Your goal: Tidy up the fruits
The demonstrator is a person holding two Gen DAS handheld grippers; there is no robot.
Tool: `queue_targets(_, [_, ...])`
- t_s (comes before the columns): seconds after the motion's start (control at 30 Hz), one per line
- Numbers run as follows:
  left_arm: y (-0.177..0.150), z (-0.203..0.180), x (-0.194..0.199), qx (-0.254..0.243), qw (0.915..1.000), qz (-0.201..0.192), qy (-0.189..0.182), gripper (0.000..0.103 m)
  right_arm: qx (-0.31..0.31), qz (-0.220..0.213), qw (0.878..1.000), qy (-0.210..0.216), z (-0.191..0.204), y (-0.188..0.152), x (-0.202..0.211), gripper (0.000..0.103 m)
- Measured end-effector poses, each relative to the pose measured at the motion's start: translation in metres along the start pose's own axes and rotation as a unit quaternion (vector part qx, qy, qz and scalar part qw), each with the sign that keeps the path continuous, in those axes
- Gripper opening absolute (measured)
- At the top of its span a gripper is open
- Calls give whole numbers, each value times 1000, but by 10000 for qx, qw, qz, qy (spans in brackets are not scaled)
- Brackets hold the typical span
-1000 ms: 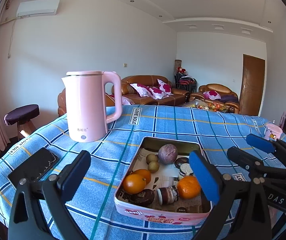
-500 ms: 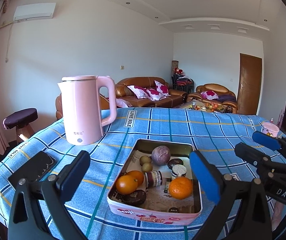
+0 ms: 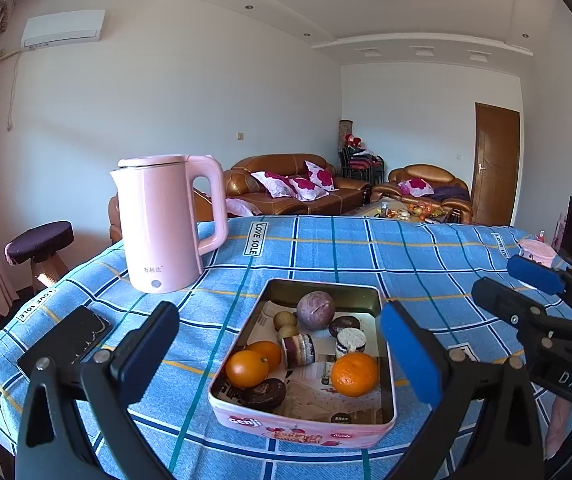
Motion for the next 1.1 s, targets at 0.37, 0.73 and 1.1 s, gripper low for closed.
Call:
queue_targets(0.37, [0,-2,1,-6,10000,7,3,103,-34,-63,10000,-33,-3,1,6,67])
queue_targets(0.73, [2,-4,0,82,10000,45,-12,103,22,-122,9999,-113,-6,3,11,67])
queue_targets(1.1, [-2,-6,-1,5,10000,31,33,103,17,-130,9998,-180,-14,2,13,67])
Point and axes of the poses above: each gripper's, at about its wrist camera, not at the fingertips, and x roughly against the way its jaws point, z to its left, y to its top, the point moved 7 cm from there along -x, roughly the way its jaws point, and after that the axes turned 6 degrees about -z, right-handed, at the moved point
